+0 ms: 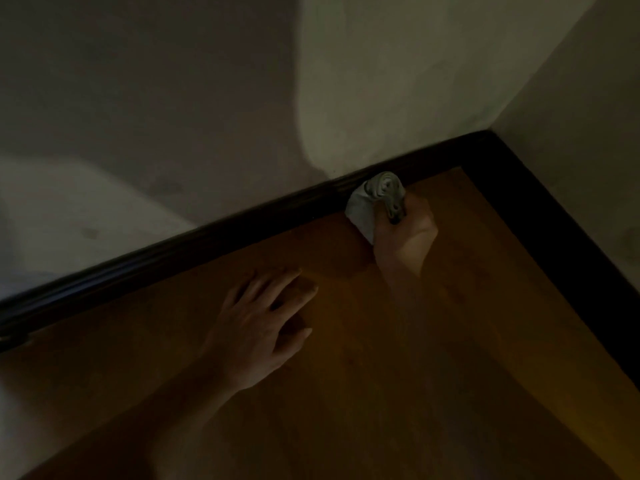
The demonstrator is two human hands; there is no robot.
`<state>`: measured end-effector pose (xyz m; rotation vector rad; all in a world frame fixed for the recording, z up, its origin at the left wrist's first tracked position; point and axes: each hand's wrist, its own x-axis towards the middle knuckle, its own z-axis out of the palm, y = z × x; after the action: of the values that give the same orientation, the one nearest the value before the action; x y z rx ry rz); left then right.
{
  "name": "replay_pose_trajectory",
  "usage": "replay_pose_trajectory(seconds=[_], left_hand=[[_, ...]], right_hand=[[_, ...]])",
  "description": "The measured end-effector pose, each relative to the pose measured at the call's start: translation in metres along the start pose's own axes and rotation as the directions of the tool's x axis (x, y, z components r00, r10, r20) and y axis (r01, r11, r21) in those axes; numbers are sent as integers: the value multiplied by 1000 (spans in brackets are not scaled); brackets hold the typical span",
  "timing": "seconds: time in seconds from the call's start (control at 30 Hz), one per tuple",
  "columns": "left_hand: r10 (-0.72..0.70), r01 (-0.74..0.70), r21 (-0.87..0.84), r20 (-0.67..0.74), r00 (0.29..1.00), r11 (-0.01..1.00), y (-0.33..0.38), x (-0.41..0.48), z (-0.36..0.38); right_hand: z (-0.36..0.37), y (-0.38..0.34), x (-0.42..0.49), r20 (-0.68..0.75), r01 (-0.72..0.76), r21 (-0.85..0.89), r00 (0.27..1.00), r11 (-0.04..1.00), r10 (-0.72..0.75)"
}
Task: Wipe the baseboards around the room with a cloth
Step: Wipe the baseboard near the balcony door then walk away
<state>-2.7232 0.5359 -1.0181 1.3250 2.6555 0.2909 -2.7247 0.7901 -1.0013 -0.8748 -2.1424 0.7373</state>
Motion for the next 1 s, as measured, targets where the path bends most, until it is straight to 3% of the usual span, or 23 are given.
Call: replay_pose_trajectory(seconds=[0.13, 0.37, 0.53, 0.67, 0.83, 1.0], left_hand=[[-3, 3, 4, -5, 1000, 1000, 0, -1, 0], [-8, 8, 2, 2, 1000, 1000, 2, -1, -3], [-13, 13, -12, 12, 1000, 1000, 2, -2, -1], [-2, 2, -13, -2, 1000, 1000, 3, -1, -3], [2, -2, -13, 2, 1000, 1000, 2, -2, -3], [-9, 9, -11, 6, 1000, 1000, 2, -2, 0]], right_hand=[[-2, 9, 6, 89, 35, -6, 995, 999, -35], [-10, 36, 43, -68, -215, -38, 975, 976, 212], [-10, 36, 37, -11, -64, -85, 998, 994, 63], [-10, 38, 44, -78, -153, -66, 986, 986, 148], [-9, 34, 37, -55, -94, -75, 994, 993, 90], [-4, 17, 22, -62, -141, -5, 988, 990, 140]])
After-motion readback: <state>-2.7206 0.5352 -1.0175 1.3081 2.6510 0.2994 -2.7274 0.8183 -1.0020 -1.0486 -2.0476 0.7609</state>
